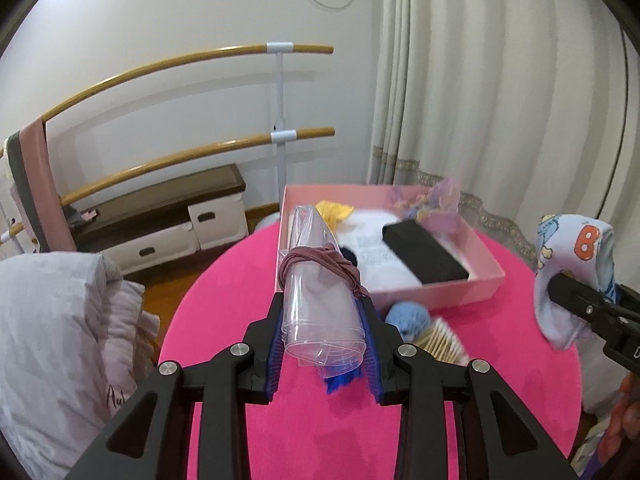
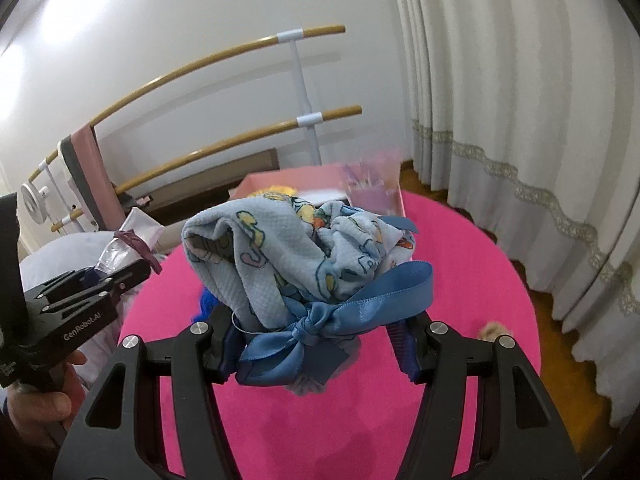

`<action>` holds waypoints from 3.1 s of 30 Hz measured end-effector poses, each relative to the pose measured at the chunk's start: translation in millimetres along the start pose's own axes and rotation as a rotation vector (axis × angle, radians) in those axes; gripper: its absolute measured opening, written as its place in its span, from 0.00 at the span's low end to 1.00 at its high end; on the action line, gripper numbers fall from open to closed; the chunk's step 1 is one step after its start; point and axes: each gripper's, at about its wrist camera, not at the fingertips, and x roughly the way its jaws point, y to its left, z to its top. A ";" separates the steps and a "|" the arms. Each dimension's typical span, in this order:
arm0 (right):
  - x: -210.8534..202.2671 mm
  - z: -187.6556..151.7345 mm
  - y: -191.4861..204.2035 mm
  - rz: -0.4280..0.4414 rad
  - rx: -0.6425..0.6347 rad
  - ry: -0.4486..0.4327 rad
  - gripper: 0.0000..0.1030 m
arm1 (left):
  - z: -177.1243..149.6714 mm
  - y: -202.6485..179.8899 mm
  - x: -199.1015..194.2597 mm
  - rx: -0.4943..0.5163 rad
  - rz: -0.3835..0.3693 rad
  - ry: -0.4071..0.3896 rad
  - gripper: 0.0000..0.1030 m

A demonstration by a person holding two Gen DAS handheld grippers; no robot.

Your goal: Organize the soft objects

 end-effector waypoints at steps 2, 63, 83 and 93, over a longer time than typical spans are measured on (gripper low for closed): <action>1.5 7.7 2.0 0.013 -0.003 -0.009 0.56 | 9.0 -0.7 1.4 0.002 -0.002 -0.012 0.30; 196.7 126.0 8.0 0.159 0.054 0.149 0.58 | 149.4 10.6 250.5 -0.021 -0.039 0.051 0.31; 194.0 110.8 -10.0 0.171 0.147 0.174 1.00 | 112.5 5.2 217.9 -0.015 0.056 -0.004 0.99; 138.8 94.2 -15.3 0.154 0.170 0.096 1.00 | 86.0 -1.1 160.0 0.010 0.084 -0.030 0.99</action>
